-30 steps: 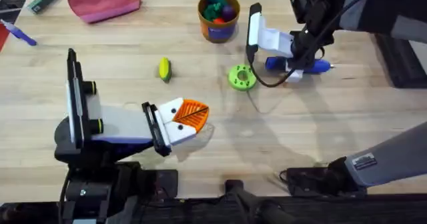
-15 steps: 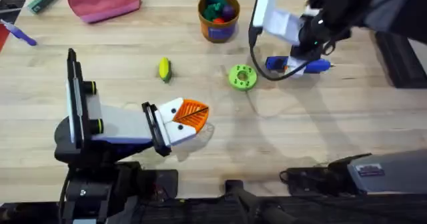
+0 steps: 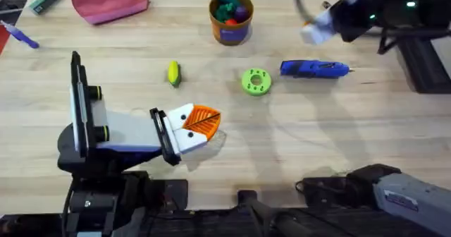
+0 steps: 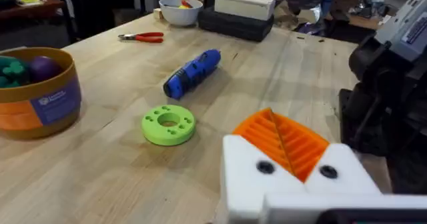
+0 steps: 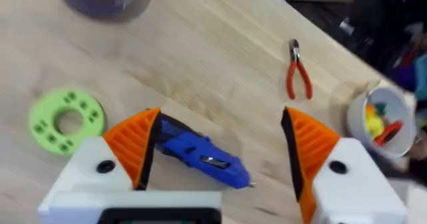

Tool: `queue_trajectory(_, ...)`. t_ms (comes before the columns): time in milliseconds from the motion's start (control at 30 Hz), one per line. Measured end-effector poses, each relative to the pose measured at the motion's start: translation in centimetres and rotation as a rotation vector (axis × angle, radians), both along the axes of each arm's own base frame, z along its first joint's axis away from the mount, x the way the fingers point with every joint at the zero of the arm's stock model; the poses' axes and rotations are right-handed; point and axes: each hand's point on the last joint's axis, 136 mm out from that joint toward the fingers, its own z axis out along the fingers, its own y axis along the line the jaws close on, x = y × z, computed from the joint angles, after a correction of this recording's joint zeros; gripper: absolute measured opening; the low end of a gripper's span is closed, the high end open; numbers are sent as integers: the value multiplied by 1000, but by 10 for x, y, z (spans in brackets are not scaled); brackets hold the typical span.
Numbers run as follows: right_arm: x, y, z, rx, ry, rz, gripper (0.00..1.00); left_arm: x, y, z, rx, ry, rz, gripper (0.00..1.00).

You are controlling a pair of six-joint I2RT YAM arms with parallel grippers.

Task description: Pick up the gripper from the table and insert it into the empty holder that is missing its gripper. Then pick up a screw, insert it into the mounting hole, and use the screwdriver to tighten it. Finally, clean up the table by picking up the vegetable and placing it into the bucket.

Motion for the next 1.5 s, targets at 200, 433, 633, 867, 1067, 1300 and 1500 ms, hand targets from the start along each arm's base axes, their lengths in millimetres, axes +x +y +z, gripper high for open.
queue_trajectory(200,-34,-8,11,241,22,-228,994,0,0,0,0,0,0,7)
queue_trajectory(433,-99,-25,5,322,138,-375,994,0,0,0,1,-3,-1,279)
queue_trajectory(633,-127,-32,12,366,122,-410,994,0,0,0,0,0,0,981)
queue_trajectory(867,-142,-36,-15,369,163,-444,994,2,1,0,2,-4,12,987)
queue_trajectory(1067,-145,-37,-31,369,202,-477,994,23,12,2,-1,0,147,986)
queue_trajectory(1300,-141,-36,-29,386,185,-482,994,54,40,20,-38,-4,393,986)
queue_trajectory(1500,-140,-36,-27,390,177,-480,993,61,67,57,11,48,565,986)
